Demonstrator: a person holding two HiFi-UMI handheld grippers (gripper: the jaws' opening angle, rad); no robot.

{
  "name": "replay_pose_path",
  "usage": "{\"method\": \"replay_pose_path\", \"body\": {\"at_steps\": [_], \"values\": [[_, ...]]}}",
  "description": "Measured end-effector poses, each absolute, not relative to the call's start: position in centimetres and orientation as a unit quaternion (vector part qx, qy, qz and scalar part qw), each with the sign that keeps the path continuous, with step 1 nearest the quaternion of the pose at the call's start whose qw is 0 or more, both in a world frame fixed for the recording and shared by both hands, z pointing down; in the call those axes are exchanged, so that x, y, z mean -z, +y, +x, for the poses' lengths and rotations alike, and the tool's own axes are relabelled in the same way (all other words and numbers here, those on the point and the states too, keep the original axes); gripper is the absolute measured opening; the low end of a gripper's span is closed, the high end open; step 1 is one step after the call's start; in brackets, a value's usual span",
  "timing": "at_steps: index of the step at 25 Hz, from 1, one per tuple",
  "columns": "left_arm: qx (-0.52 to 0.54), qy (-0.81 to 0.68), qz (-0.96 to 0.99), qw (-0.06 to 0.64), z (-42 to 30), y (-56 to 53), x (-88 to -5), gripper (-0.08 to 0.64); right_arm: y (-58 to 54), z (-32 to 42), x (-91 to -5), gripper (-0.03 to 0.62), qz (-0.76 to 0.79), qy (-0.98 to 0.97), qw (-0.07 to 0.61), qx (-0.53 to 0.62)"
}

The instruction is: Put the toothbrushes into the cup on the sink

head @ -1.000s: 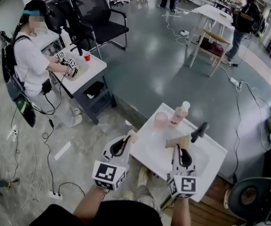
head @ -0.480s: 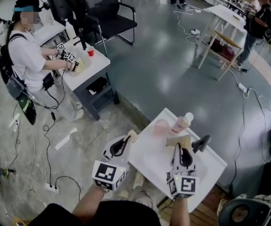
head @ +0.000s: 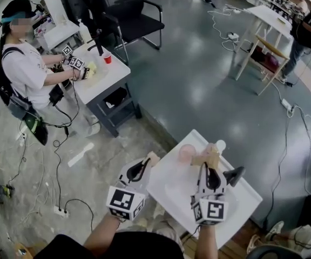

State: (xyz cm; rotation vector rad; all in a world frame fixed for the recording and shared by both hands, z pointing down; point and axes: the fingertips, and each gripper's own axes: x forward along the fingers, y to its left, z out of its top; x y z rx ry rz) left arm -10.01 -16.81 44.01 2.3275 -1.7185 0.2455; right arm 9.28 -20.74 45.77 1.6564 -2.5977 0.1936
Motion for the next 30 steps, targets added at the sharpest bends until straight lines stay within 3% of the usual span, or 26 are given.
{"method": "replay_pose_path", "body": {"at_steps": [30], "values": [[-0.125,-0.613,0.760,0.176,-12.6,-20.4,-51.1,0.006,-27.3,6.0,-57.9,0.053,0.509,-0.847,0.114,-0.107]]}}
